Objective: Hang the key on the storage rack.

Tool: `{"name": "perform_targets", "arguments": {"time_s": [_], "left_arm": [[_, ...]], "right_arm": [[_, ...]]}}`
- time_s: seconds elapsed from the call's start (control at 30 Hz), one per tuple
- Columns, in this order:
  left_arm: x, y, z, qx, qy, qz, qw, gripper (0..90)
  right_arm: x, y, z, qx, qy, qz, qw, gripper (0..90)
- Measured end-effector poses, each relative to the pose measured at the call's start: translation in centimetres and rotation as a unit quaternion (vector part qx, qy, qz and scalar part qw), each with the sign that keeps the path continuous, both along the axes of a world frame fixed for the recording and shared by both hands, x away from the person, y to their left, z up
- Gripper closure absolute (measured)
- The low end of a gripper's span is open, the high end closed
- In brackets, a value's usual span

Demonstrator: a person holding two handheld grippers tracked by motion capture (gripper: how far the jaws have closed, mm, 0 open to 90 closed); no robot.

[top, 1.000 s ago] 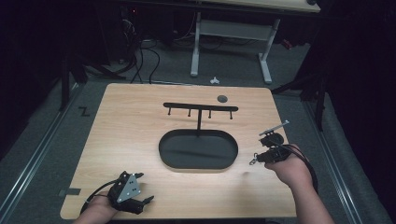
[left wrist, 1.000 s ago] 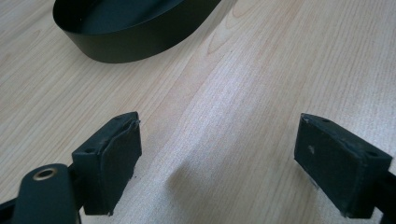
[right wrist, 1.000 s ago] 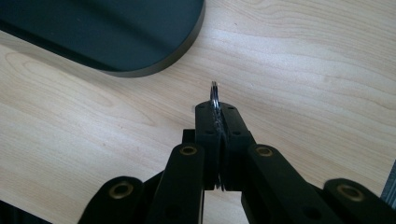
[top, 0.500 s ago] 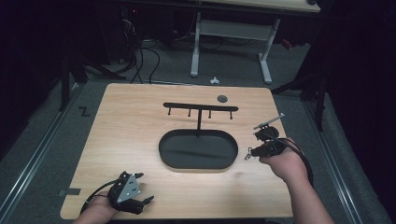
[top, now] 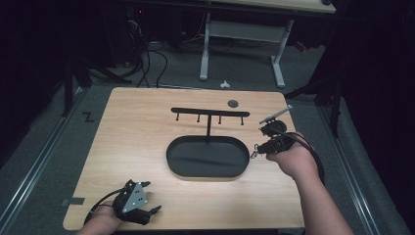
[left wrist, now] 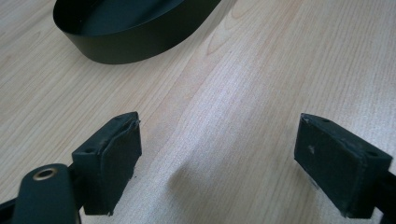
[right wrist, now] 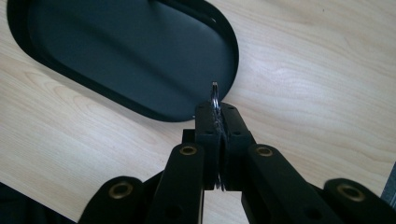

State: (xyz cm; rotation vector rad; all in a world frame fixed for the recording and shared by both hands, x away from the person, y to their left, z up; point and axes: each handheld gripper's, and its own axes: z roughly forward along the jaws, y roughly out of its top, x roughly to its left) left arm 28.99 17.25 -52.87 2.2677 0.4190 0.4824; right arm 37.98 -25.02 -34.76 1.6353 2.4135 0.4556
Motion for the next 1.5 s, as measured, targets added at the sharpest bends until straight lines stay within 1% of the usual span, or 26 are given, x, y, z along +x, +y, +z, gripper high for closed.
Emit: {"name": "perform_targets", "arguments": {"time_s": [0.07, 0.17, 0.2, 0.3, 0.33, 0.53, 0.67, 0.73, 0.83, 1.07, 1.17, 1.3, 1.5], "left_arm": [[0.0, 0.0, 0.0, 0.0, 0.0, 0.0, 1.0, 15.3], [0.0, 0.0, 0.0, 0.0, 0.0, 0.0, 1.0, 15.3], [0.0, 0.0, 0.0, 0.0, 0.0, 0.0, 1.0, 15.3], [0.0, 0.0, 0.0, -0.001, 0.001, -0.001, 1.0, 15.3], [0.0, 0.0, 0.0, -0.001, 0.001, 0.0, 1.0, 15.3], [0.0, 0.0, 0.0, -0.002, -0.001, -0.001, 1.0, 15.3], [-0.1, 0.0, 0.0, -0.002, -0.001, -0.001, 1.0, 15.3], [0.0, 0.0, 0.0, -0.001, 0.0, 0.0, 1.0, 15.3], [0.0, 0.0, 0.0, -0.002, 0.0, 0.0, 1.0, 15.4], [0.0, 0.0, 0.0, -0.003, 0.001, 0.0, 1.0, 15.3], [0.0, 0.1, 0.0, -0.004, 0.0, -0.001, 1.0, 15.3], [0.0, 0.1, 0.0, -0.004, 0.0, -0.001, 1.0, 15.3], [0.0, 0.1, 0.0, -0.004, 0.001, -0.001, 1.0, 15.3]], "right_arm": [[0.4, 0.5, 0.7, 0.0, -0.004, 0.005, 1.0, 88.0], [0.7, 0.9, 1.0, 0.001, -0.004, 0.008, 1.0, 88.0], [1.0, 1.3, 1.2, 0.0, -0.003, 0.013, 0.9999, 88.1], [1.3, 1.7, 1.4, -0.002, -0.003, 0.016, 0.9999, 88.1], [1.6, 2.0, 1.6, 0.001, -0.004, 0.017, 0.9998, 88.0], [2.1, 2.5, 1.9, 0.004, -0.004, 0.017, 0.9998, 88.1], [2.4, 3.0, 2.2, 0.004, -0.008, 0.026, 0.9996, 88.1], [2.5, 3.3, 2.4, 0.002, -0.007, 0.027, 0.9996, 88.1], [2.9, 3.8, 2.9, -0.003, -0.013, 0.026, 0.9996, 88.1], [3.6, 4.4, 3.2, 0.005, -0.017, 0.028, 0.9994, 88.1], [4.0, 4.7, 3.3, 0.007, -0.022, 0.033, 0.9992, 88.1], [4.3, 4.8, 3.5, 0.011, -0.023, 0.029, 0.9993, 88.1], [4.4, 4.7, 3.7, 0.01, -0.024, 0.029, 0.9992, 88.1]]}}
